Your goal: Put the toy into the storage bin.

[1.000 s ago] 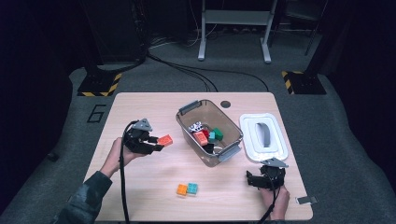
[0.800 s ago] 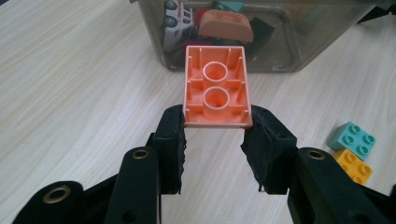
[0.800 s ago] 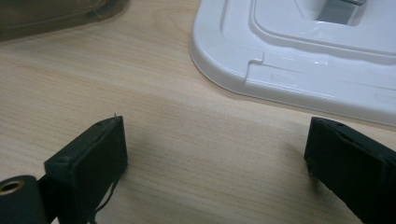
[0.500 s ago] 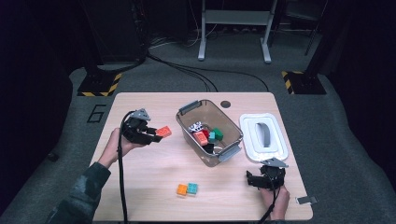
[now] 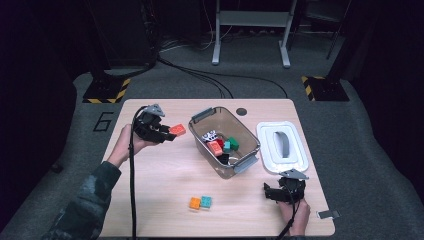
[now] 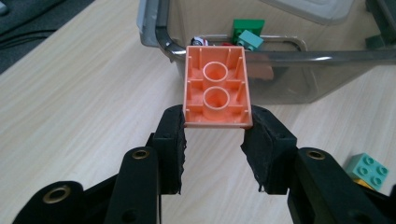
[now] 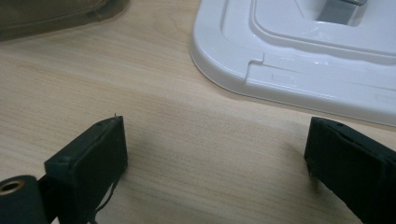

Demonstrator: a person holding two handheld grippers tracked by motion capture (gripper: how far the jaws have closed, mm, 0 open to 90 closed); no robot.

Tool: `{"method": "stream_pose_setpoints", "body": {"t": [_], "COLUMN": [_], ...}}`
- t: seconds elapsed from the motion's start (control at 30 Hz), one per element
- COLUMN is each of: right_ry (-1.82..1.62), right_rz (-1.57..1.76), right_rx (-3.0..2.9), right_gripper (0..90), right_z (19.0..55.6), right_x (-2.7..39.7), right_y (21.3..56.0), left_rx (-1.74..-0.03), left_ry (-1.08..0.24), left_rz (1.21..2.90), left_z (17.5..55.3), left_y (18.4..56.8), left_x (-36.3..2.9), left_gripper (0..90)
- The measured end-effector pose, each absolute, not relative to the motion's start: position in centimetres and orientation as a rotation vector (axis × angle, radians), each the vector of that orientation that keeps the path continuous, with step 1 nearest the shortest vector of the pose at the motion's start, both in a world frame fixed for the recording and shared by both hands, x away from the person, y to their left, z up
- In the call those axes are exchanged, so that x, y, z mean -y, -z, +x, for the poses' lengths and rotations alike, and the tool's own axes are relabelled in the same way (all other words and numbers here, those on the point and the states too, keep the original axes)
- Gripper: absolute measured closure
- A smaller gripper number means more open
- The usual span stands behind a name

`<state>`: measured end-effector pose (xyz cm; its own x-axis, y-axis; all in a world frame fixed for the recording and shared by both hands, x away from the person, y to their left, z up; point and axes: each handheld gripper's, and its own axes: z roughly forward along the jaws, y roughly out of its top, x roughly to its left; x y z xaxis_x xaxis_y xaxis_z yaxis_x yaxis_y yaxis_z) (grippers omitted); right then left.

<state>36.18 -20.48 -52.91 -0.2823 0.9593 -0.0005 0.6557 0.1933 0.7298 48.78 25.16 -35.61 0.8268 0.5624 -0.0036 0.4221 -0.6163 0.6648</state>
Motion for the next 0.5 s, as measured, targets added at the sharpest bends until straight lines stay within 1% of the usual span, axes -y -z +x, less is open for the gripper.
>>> {"method": "stream_pose_setpoints", "body": {"t": [0.3,0.5], "right_ry": [-0.871,-0.871], "right_rz": [1.505,1.505], "right_rx": [-2.013,-2.013], "right_gripper": [5.0,5.0], "right_z": [36.2,36.2], "right_x": [20.5,20.5], "right_y": [52.9,52.9], "left_rx": [-0.722,-0.716], "left_ry": [-0.307,-0.310], "left_rz": [2.322,2.341], "left_z": [50.2,51.0], "left_y": [34.0,33.5], "left_x": [-24.2,-23.2], "left_gripper": [59.0,59.0]}}
